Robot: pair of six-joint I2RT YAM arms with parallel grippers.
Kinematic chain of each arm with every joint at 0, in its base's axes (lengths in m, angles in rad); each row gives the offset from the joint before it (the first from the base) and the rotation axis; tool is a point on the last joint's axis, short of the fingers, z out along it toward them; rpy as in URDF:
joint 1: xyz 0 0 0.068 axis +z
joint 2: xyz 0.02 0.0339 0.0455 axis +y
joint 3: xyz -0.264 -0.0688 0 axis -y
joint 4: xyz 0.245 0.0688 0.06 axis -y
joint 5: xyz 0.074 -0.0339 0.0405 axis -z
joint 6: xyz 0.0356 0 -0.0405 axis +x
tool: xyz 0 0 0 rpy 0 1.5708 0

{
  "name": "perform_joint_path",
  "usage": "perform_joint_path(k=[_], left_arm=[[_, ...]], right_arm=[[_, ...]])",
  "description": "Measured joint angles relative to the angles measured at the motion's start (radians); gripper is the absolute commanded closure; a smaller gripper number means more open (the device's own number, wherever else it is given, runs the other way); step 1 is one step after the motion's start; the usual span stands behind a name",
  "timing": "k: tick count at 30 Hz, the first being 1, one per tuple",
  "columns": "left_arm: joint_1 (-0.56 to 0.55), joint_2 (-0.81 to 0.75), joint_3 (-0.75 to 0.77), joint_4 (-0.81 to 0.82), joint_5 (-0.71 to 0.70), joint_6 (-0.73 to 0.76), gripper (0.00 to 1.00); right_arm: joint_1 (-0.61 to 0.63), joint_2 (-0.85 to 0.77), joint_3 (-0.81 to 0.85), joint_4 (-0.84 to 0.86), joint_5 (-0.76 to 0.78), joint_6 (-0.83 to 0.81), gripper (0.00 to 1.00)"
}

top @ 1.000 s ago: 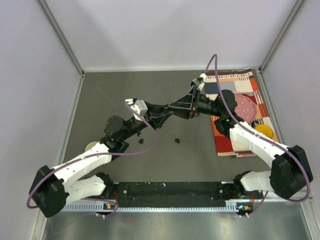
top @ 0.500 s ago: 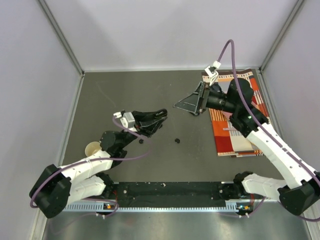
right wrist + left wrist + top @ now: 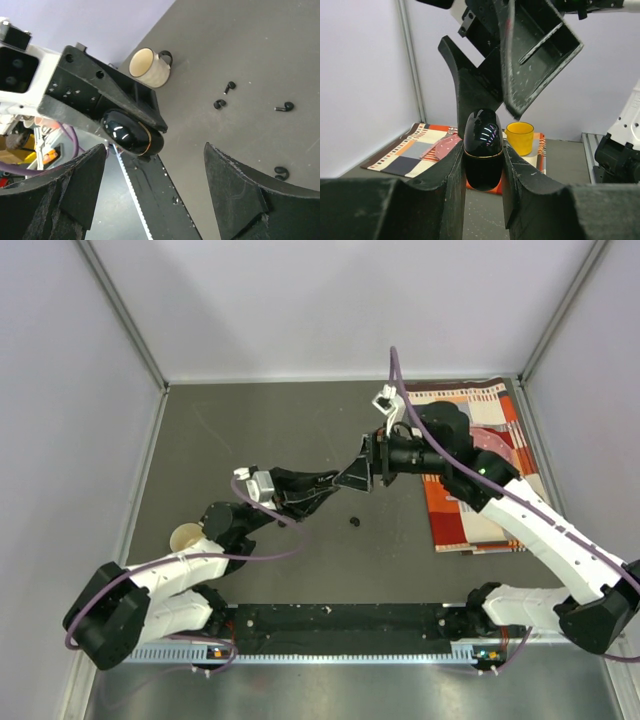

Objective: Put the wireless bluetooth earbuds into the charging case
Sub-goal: Open the charging case.

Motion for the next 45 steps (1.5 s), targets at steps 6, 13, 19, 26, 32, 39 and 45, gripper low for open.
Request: perform_joint_path(k=[6,13,19,26,32,39,45], left_arm=[[0.005,0.013,0.000,-0.006,0.026,-0.017,1.00],[0.010,0.020,0.002,-0.018,0.040,-0.033,1.00],[0.018,0.024,0.004,-0.028,0.062,-0.056,1.00],[0.016,0.008,0.002,-0.034,0.118,-0.069,1.00],[0.014,-0.057,-0.031,-0.035,0.112,-0.062,1.00],[0.007,-0.132,-0.068,-0.013,0.095,-0.024,1.00],[0.007,-0.220,-0.134,-0.010,0.049,0.013,1.00]], right_arm=[[0.013,0.023,0.000,-0.039,0.055,-0.038,0.23],[0.023,0.024,0.005,-0.059,0.090,-0.055,0.22],[0.024,0.035,0.021,-0.084,0.110,-0.056,0.20],[0.024,0.066,0.070,-0.052,0.152,-0.044,0.19],[0.025,0.072,0.070,-0.035,0.137,-0.024,0.16],[0.015,0.072,0.067,0.011,0.177,0.011,0.08],[-0.011,0.055,0.048,0.057,0.212,0.058,0.07]])
